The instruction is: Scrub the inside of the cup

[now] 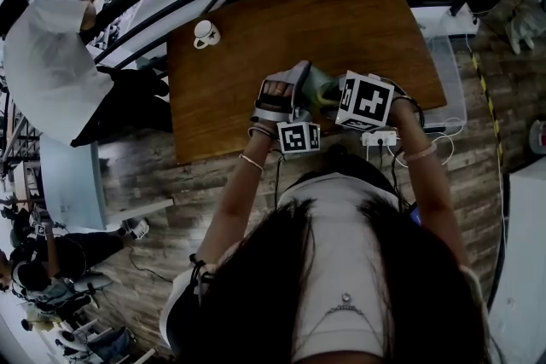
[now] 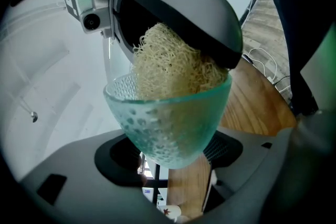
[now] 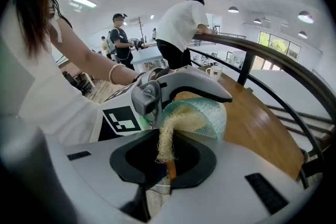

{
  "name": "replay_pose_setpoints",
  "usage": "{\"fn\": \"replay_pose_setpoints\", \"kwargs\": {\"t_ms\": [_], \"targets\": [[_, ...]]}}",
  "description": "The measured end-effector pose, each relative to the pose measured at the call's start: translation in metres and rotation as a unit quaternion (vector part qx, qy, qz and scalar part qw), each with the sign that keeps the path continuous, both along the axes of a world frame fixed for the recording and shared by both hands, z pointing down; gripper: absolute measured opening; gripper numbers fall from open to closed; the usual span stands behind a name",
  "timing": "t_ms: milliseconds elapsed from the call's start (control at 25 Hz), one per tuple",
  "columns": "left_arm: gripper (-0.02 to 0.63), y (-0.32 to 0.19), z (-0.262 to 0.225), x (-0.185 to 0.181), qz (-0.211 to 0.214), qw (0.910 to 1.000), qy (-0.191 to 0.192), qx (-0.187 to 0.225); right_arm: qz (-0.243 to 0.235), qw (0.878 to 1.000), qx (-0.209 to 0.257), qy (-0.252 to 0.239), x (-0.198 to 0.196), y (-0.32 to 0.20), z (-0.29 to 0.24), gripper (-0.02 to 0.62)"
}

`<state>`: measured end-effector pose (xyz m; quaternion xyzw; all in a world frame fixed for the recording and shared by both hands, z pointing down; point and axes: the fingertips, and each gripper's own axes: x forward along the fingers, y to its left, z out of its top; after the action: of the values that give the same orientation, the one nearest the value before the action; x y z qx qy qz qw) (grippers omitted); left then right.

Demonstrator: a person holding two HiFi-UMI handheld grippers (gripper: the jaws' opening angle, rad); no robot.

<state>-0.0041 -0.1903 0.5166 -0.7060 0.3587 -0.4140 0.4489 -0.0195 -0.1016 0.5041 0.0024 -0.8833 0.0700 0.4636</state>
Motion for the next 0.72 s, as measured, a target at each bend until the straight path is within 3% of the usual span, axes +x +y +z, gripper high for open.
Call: {"fn": "replay_pose_setpoints", "kwargs": {"t_ms": [320, 720], "targets": [[0.350, -0.002, -0.002, -0.003, -0.010, 0.9999, 0.011, 0.003, 0.033, 0.995, -0.065, -0.071, -0.006, 0.002, -0.008, 0.081], [0.350, -0.005, -0.009, -0.011, -0.022, 0.9993, 0.028, 0.008, 0.075, 0.973, -0.146, -0.162, -0.015, 0.001, -0.020, 0.081]]}}
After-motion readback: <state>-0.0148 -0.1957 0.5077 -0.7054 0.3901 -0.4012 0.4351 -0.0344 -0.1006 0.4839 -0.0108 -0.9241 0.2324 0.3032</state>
